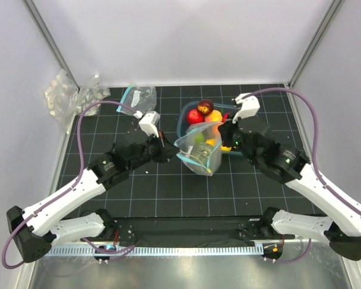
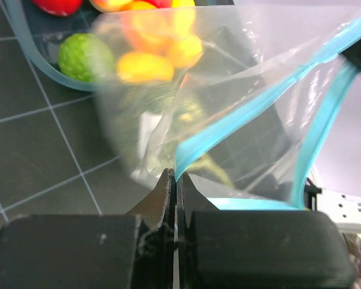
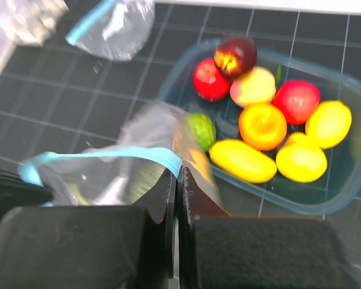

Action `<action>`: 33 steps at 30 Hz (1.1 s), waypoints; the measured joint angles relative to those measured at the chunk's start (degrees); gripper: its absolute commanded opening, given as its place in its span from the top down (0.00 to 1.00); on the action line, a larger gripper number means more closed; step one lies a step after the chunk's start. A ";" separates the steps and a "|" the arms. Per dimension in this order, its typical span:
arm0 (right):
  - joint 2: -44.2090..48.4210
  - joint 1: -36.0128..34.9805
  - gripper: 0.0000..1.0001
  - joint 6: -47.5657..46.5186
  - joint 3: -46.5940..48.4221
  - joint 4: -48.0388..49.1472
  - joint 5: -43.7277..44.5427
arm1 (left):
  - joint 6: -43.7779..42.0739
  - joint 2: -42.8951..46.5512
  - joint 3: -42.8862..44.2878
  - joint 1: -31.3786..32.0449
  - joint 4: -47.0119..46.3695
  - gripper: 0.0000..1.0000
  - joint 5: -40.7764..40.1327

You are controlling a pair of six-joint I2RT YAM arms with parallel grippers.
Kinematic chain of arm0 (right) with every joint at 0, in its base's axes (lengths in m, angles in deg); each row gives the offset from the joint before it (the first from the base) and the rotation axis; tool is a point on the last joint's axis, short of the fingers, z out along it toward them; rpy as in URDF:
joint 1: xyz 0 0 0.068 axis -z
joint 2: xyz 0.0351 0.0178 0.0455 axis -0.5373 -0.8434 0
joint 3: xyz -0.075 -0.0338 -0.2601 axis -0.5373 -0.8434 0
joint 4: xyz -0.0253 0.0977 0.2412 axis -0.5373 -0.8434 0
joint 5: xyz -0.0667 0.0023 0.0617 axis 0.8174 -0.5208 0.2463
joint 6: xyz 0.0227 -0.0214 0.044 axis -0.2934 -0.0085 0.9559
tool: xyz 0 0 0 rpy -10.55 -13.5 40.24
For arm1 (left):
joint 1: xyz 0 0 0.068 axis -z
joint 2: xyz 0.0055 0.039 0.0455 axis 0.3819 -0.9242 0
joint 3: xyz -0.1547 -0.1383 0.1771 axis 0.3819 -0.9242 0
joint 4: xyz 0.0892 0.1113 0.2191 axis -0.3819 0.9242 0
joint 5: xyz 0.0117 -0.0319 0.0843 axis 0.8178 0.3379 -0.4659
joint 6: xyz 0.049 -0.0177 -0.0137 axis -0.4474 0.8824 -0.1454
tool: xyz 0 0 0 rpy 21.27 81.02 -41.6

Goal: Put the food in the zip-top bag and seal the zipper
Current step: Adjust the zipper food storage bag at the center of the board.

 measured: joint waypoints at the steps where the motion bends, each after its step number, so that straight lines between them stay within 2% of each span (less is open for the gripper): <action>1: 0.76 0.00 0.99 0.00 0.02 0.28 0.02 | 0.48 0.07 0.02 0.02 0.07 1.00 1.40; 5: -0.98 0.00 0.99 -0.11 1.16 1.90 -1.88 | 1.20 3.76 0.15 0.09 3.45 0.99 -1.66; 10: -11.26 -0.74 0.99 -0.11 1.22 4.26 -6.95 | 2.21 18.82 0.17 0.17 7.28 0.99 -11.17; 13: -12.61 -2.86 0.99 -0.15 0.48 6.71 -10.10 | 2.43 22.60 0.13 0.35 8.22 1.00 -14.34; 16: -10.75 -2.08 0.99 -0.52 0.26 7.76 -9.73 | 2.78 19.65 0.48 0.31 8.26 1.00 -17.33; 19: -10.14 -0.52 0.99 -1.33 0.22 8.66 -8.55 | 2.75 12.50 2.05 0.04 8.46 1.00 -19.85; 24: -16.33 0.13 0.99 -2.32 -0.04 12.33 -7.17 | 2.73 1.25 3.34 -0.22 9.55 1.00 -24.11; 29: -24.46 0.13 0.99 -3.28 -0.07 14.47 -7.28 | 3.61 -1.05 5.46 -3.23 12.20 0.99 -26.53; 33: -27.61 0.31 0.99 -3.69 1.05 14.53 -8.00 | 3.98 -0.68 8.31 -4.52 12.79 0.99 -28.30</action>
